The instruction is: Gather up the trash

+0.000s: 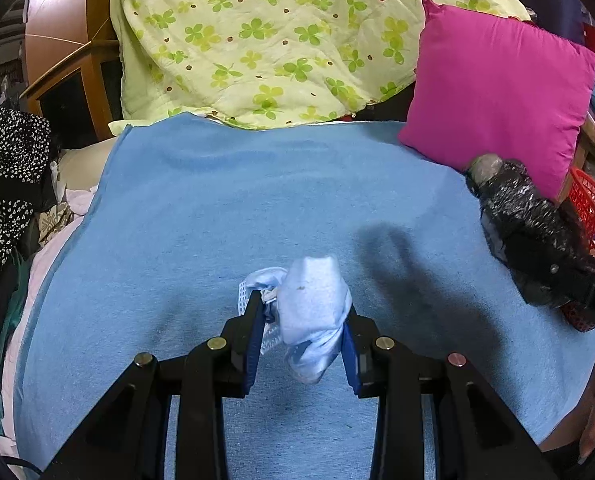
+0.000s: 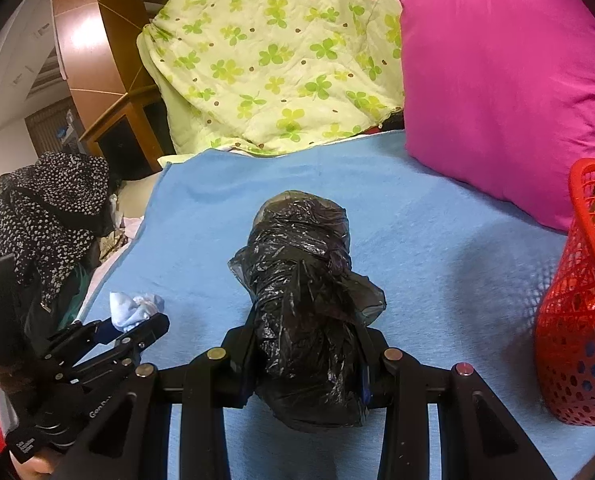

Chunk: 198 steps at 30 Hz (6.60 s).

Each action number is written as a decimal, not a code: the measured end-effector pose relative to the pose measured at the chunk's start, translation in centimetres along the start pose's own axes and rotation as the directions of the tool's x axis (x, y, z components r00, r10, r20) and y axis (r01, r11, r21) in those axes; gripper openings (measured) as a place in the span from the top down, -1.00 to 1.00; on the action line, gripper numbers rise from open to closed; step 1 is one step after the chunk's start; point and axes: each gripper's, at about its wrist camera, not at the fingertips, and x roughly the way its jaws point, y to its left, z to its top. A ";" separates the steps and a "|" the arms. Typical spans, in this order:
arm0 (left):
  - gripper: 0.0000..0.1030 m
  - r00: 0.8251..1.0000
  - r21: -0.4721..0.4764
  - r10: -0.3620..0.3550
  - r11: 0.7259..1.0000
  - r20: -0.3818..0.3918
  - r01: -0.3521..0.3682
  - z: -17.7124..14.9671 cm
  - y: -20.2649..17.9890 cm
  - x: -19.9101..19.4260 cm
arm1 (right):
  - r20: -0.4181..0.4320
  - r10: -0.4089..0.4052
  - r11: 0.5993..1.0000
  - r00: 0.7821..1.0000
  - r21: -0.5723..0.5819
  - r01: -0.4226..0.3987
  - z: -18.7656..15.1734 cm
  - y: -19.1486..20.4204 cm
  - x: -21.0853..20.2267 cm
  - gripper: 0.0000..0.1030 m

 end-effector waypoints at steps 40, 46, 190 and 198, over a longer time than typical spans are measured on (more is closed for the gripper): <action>0.29 0.996 0.128 -0.003 0.992 0.088 -0.009 0.0 -3.8 -2.8 | 0.109 -0.039 0.999 0.993 0.017 0.037 -0.4 -1.0 -5.7 0.22; 0.29 0.995 0.147 -0.012 0.989 0.100 -0.003 0.0 -4.5 -3.6 | 0.127 -0.038 0.999 0.991 0.014 0.037 -0.7 -0.8 -6.3 0.22; -1.00 0.971 -0.243 0.198 0.943 -0.138 -0.227 -5.1 8.7 9.9 | -0.086 -0.167 0.980 0.982 -0.122 0.156 -1.5 -4.3 10.9 -0.77; -1.00 0.970 -0.242 0.198 0.943 -0.137 -0.227 -5.1 8.7 9.9 | -0.101 -0.175 0.977 0.979 -0.144 0.160 -1.4 -3.7 11.3 -0.88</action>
